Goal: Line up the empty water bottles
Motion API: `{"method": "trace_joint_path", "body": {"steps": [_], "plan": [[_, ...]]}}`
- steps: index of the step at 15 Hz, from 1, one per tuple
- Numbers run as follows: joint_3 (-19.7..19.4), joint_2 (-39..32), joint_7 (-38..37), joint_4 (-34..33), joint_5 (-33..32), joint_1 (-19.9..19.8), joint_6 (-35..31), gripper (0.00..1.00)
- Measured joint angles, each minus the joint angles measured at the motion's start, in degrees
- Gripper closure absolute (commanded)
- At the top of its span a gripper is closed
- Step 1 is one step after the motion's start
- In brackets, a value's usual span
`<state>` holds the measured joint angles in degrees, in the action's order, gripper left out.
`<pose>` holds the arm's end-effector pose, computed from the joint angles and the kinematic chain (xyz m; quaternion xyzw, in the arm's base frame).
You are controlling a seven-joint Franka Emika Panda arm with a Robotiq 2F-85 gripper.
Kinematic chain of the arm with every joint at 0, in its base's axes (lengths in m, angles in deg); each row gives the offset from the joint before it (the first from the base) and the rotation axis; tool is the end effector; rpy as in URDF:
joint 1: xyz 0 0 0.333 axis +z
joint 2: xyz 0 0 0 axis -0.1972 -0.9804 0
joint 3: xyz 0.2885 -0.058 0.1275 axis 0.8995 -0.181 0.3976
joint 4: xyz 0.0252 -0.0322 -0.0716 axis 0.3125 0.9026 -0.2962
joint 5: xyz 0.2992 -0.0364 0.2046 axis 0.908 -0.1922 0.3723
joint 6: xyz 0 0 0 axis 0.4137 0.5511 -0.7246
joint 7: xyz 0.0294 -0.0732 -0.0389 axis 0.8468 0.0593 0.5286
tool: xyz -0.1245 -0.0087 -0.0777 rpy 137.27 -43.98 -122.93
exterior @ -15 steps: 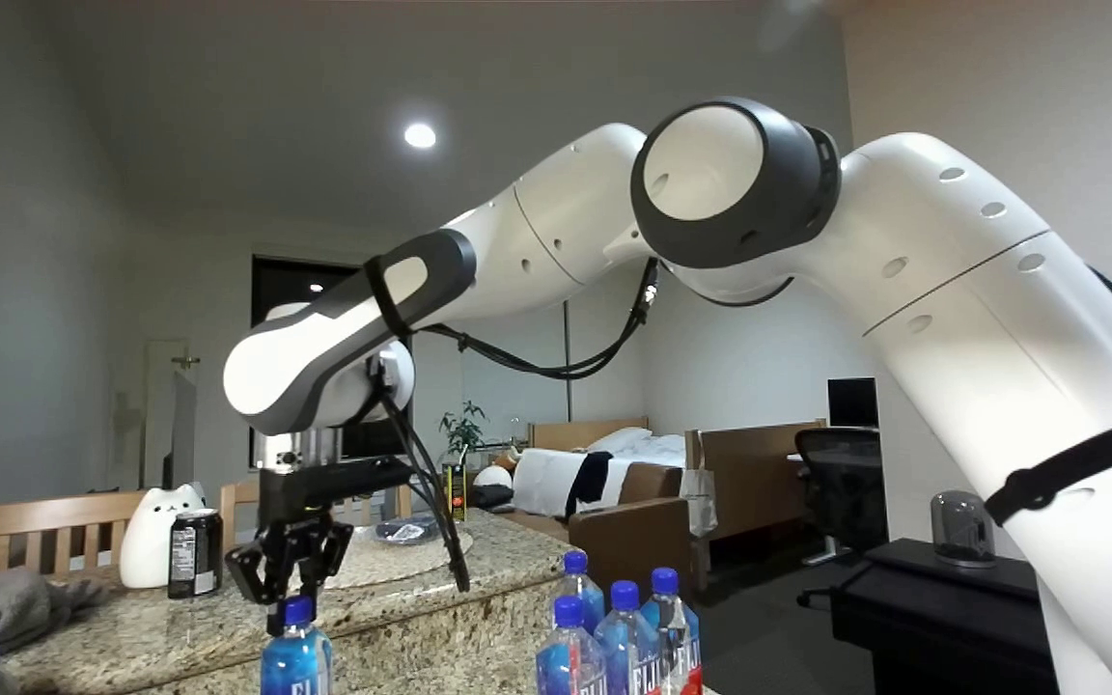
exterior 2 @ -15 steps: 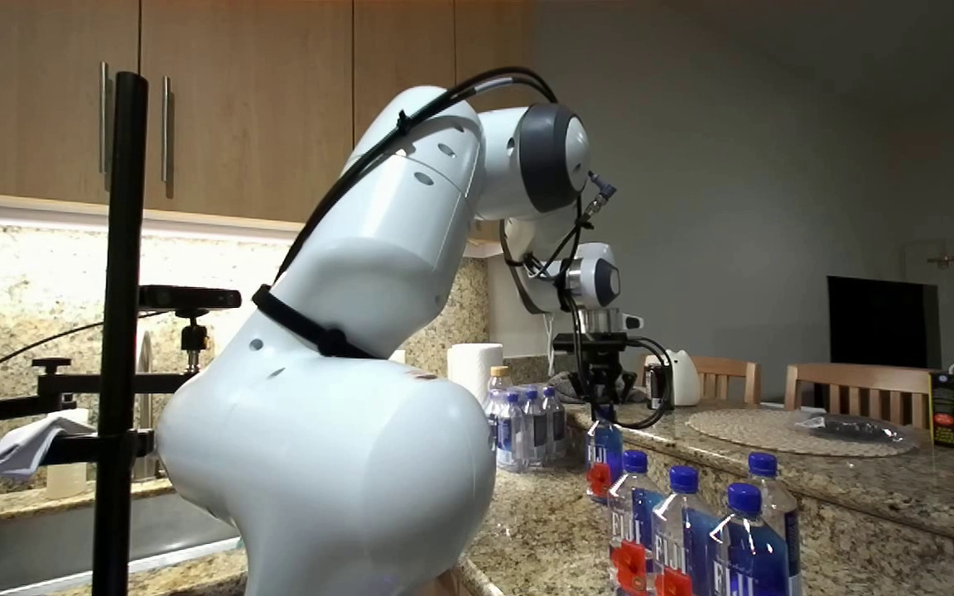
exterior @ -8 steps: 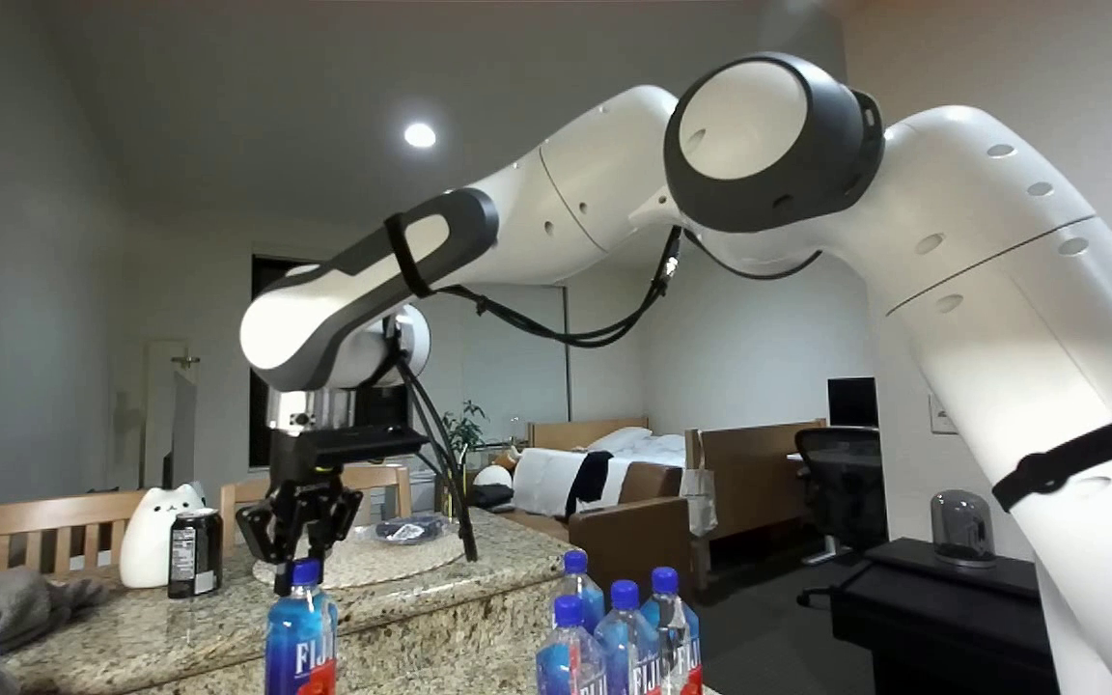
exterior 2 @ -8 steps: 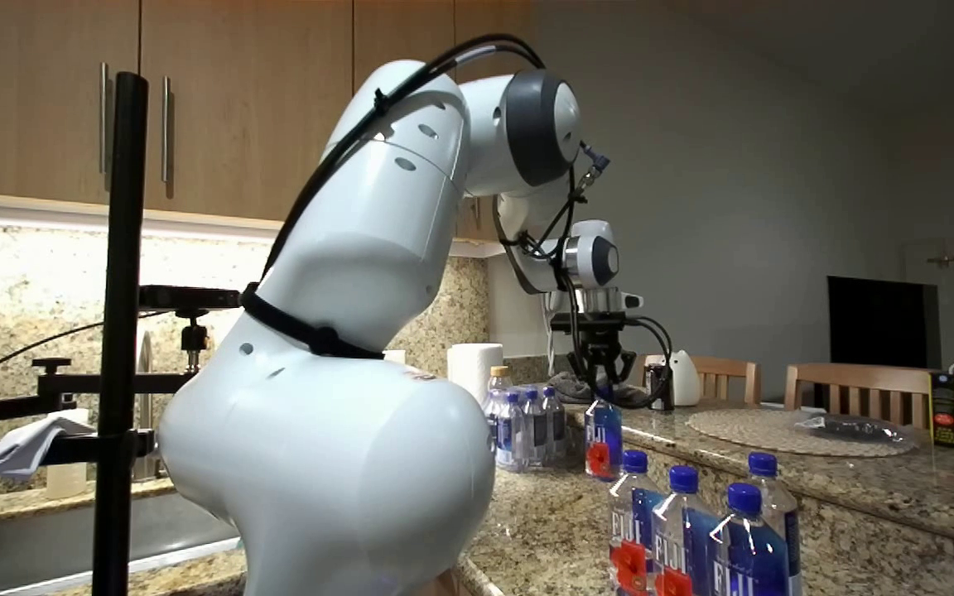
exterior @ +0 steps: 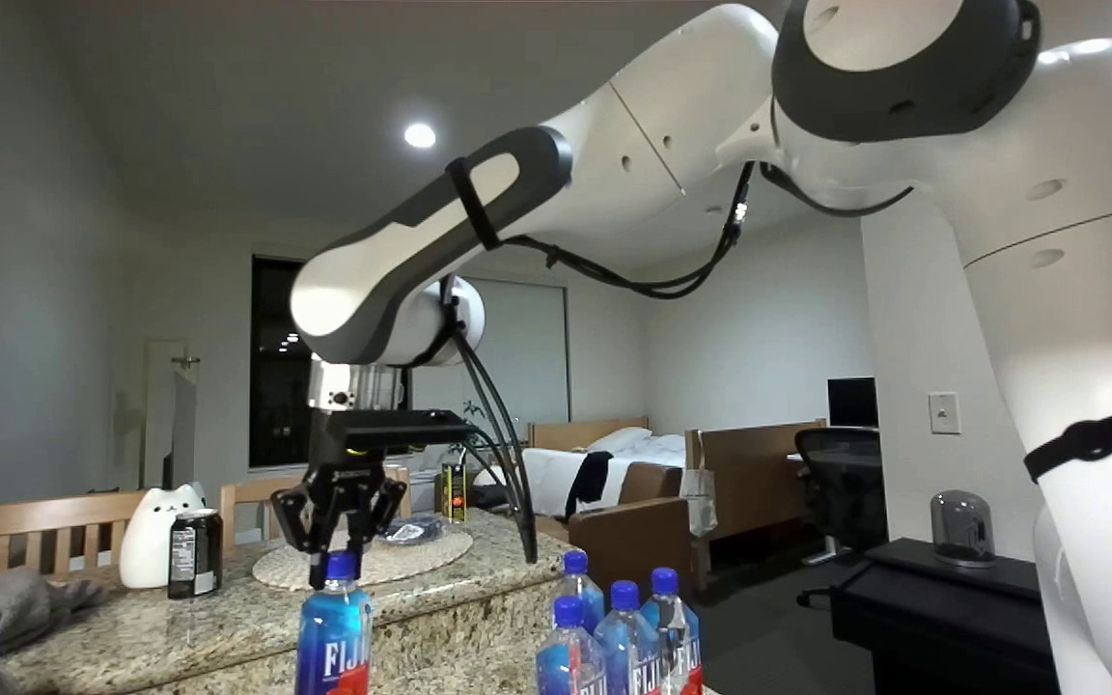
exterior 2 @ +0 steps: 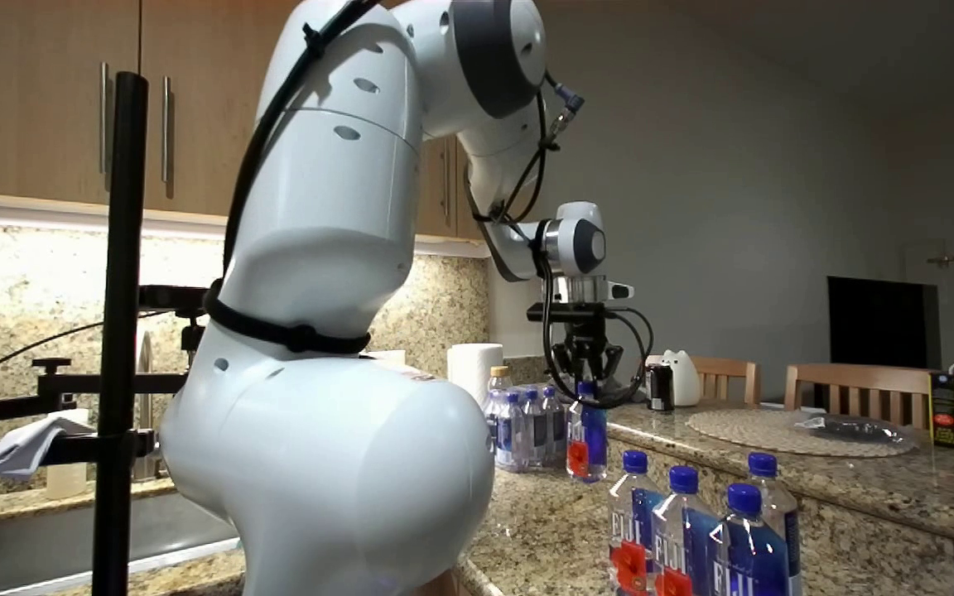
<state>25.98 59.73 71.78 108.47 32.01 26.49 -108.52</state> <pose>0.5409 0.2186 0.4231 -0.9945 -0.0697 -0.0738 0.0267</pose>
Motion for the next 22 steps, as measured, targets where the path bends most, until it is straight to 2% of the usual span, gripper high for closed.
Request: {"method": "trace_joint_path", "body": {"steps": [2, 3, 7, 8, 15, 22], "plan": [[0.0, 2.8, -3.0, 4.7, -0.4, 0.0, -0.9, 0.90], [0.0, 3.8, -4.0, 6.6, -0.5, 0.0, -0.9, 0.65], [0.2, 3.2, -4.1, 7.2, -0.5, 0.0, -0.9, 0.65], [0.3, 3.1, -4.1, 7.2, -0.5, 0.0, -0.9, 0.90], [0.4, 2.4, -4.1, 9.8, -0.3, -0.4, -0.8, 0.90], [0.4, 6.4, -1.9, 14.1, -0.3, -1.9, 0.5, 0.90]]}}
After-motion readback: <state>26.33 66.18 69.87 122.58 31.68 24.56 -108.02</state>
